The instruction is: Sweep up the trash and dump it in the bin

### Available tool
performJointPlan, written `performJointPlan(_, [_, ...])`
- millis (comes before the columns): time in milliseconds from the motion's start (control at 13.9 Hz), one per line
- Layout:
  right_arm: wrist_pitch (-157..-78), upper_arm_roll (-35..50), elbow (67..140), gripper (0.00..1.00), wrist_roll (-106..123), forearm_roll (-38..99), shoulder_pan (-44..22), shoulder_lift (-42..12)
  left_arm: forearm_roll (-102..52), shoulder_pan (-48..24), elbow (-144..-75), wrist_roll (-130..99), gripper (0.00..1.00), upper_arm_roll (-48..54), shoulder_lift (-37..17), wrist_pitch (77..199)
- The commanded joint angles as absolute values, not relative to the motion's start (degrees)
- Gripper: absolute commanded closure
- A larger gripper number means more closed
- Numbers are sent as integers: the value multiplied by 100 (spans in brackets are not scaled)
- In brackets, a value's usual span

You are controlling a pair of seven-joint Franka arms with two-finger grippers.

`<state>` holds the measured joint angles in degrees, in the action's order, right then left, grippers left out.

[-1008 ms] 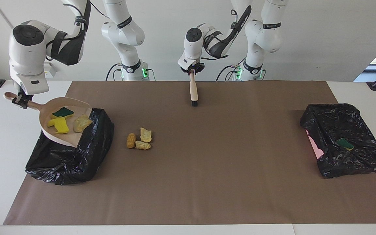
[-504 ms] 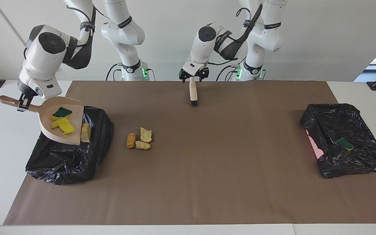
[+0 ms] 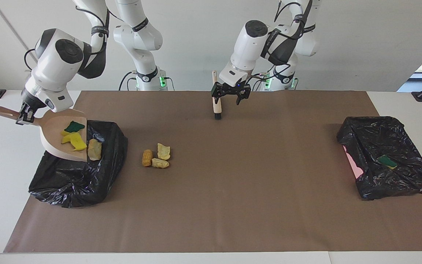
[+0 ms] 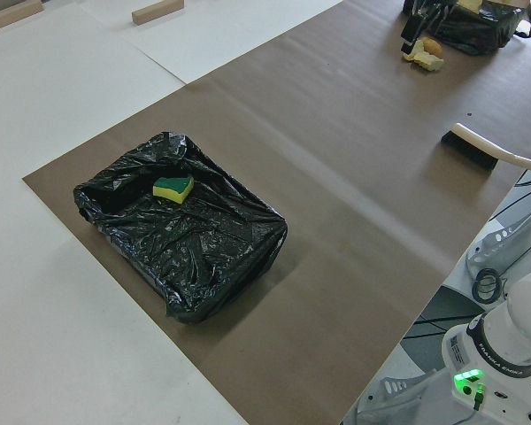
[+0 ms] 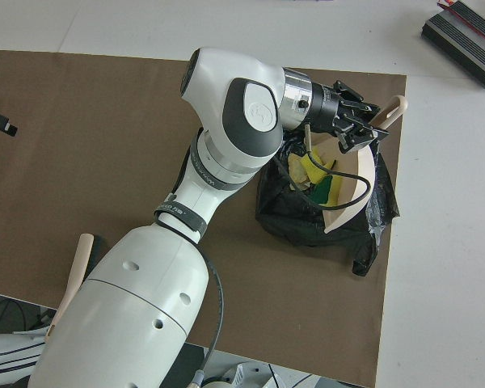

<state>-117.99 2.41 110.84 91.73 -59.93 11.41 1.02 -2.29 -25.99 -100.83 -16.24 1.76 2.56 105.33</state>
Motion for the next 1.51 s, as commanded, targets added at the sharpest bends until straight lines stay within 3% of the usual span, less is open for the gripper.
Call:
performJointPlan(0, [-11366,264,10969,100,9308,-6231,845,167,9,-2102,-9230,-934,0,264,17,9959])
performJointPlan(288, [-11074,255,10986,100,9070,-6599,562,202,-9,-1399,-8238,-423,0,158,26,8993])
performJointPlan(720, [-10995,255,10907,100,9105,-6803,554,272,-61,-634,-7375,949,0,-44,0,7921])
performJointPlan(1080, [-9995,299,10662,100,9053,-6698,-130,387,-141,-624,-7418,932,0,-26,88,7234])
performJointPlan(1296, [-9485,482,10258,100,8800,-6321,-377,369,-88,-615,-8040,905,0,-9,509,7347])
performJointPlan(1440, [-9309,658,10248,100,8186,-6128,-465,369,-88,-615,-8068,897,0,-9,554,7365])
